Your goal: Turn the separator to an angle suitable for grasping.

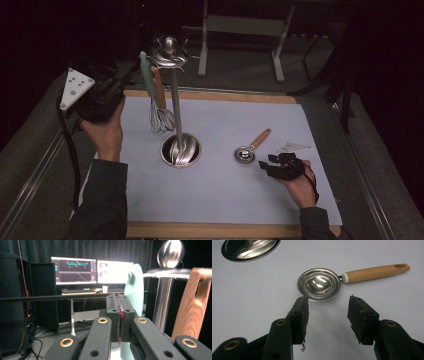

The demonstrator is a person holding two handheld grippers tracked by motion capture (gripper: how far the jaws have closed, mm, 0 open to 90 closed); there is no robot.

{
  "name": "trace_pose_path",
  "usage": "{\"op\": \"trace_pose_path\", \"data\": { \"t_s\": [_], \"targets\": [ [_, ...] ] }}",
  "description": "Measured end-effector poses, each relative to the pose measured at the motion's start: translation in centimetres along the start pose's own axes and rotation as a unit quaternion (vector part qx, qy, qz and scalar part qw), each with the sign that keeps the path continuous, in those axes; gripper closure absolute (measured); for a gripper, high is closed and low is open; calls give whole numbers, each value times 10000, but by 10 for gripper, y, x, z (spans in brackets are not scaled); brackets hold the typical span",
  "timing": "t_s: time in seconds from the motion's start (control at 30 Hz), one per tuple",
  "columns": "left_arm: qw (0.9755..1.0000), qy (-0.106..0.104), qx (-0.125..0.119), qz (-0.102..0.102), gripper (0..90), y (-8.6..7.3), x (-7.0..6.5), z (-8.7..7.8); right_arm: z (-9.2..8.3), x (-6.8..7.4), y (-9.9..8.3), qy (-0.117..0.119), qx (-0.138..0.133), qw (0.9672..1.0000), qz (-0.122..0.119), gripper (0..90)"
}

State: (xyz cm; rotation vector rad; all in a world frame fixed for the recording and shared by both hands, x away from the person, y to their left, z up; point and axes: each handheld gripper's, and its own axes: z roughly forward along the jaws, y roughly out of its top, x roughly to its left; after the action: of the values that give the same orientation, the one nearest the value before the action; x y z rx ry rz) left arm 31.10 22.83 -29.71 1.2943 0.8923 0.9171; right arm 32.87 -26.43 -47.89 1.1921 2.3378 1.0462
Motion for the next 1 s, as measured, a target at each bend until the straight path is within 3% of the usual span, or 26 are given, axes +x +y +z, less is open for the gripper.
{"op": "trace_pose_path", "data": {
  "t_s": [0.27,0.5,0.6,0.63,0.67,0.8,0.87,0.9,1.0],
  "targets": [
    [9991,-239,330,-149,863,-32,1,-8,3,-1,-2,-63,37,10000,55,534],
    [9970,-256,726,-122,835,-67,-5,-12,6,-4,-4,-63,73,9999,136,532],
    [9955,-262,882,-210,834,-85,-4,-15,8,-6,-5,-48,86,9998,154,530],
    [9942,-248,1009,-263,831,-98,-4,-17,9,-5,-6,-40,103,9998,189,529],
    [9942,-248,1009,-263,830,-98,-4,-17,9,-5,-6,-40,103,9998,189,529],
    [9908,-209,1280,-394,824,-127,-4,-23,11,-5,-6,-39,122,9997,200,529],
    [9875,-175,1490,-486,818,-151,-4,-26,13,-5,-7,-34,144,9997,206,524],
    [9875,-175,1490,-486,818,-151,-4,-26,13,-5,-7,-34,144,9997,206,524],
    [9839,-163,1675,-610,811,-172,-5,-30,15,-4,-7,-34,167,9996,229,522]
  ]
}}
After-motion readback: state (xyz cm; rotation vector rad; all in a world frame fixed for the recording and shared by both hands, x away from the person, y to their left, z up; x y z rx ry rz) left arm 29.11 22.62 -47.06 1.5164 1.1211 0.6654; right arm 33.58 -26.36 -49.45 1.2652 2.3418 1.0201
